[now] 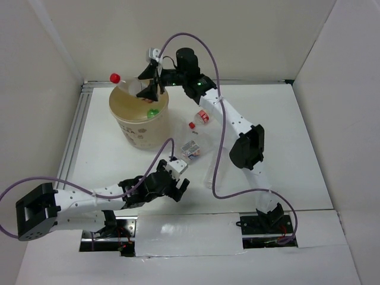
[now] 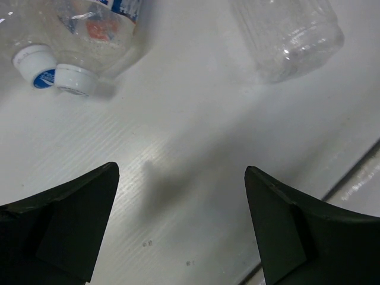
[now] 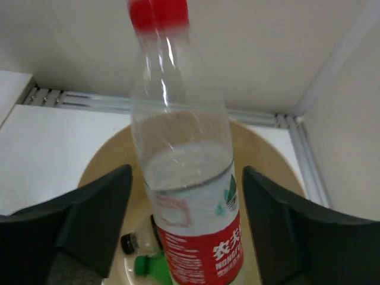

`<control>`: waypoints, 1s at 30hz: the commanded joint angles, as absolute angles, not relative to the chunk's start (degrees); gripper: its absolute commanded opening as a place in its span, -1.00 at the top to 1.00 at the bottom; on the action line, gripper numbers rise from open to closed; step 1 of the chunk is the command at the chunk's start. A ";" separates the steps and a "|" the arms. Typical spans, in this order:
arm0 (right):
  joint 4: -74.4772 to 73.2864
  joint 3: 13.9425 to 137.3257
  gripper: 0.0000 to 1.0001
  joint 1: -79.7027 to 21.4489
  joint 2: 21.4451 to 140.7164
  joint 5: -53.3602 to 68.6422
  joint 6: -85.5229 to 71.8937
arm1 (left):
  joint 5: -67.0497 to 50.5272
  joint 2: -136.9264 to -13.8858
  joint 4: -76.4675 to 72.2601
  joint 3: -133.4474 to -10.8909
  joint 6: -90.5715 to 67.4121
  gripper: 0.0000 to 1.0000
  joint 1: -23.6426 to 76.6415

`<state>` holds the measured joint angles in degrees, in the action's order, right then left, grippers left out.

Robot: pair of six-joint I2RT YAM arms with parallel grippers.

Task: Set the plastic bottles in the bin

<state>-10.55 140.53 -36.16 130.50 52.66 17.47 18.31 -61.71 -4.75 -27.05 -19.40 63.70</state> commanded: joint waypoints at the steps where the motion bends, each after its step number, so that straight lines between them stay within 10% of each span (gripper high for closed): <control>1: -5.62 140.98 -0.64 -35.77 131.48 52.21 11.60 | 26.27 -66.08 -8.78 -32.33 -17.06 -0.99 64.07; 3: -6.23 140.98 -0.98 -34.73 130.00 51.16 10.90 | 27.95 -70.98 -10.01 -36.18 -12.76 -0.99 63.02; 12: -18.54 119.26 -1.00 -19.18 111.12 41.40 11.41 | 23.30 -87.52 -15.82 -50.26 -0.97 -0.99 54.94; 17: -24.25 97.42 -0.40 -3.45 96.54 46.74 15.82 | 20.31 -98.16 -13.62 -58.61 2.54 -0.99 51.42; 23: -27.07 78.33 -0.51 10.79 86.50 52.38 19.33 | 14.24 -108.53 -8.35 -65.65 4.57 -0.91 49.66; 30: -38.47 69.44 -0.42 14.41 79.37 57.47 38.02 | 11.17 -102.50 -8.09 -67.85 3.87 0.34 49.13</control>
<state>-31.48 70.91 13.78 83.83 52.03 26.17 14.59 -107.66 -7.64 -65.25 3.44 49.30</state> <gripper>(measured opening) 0.735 0.497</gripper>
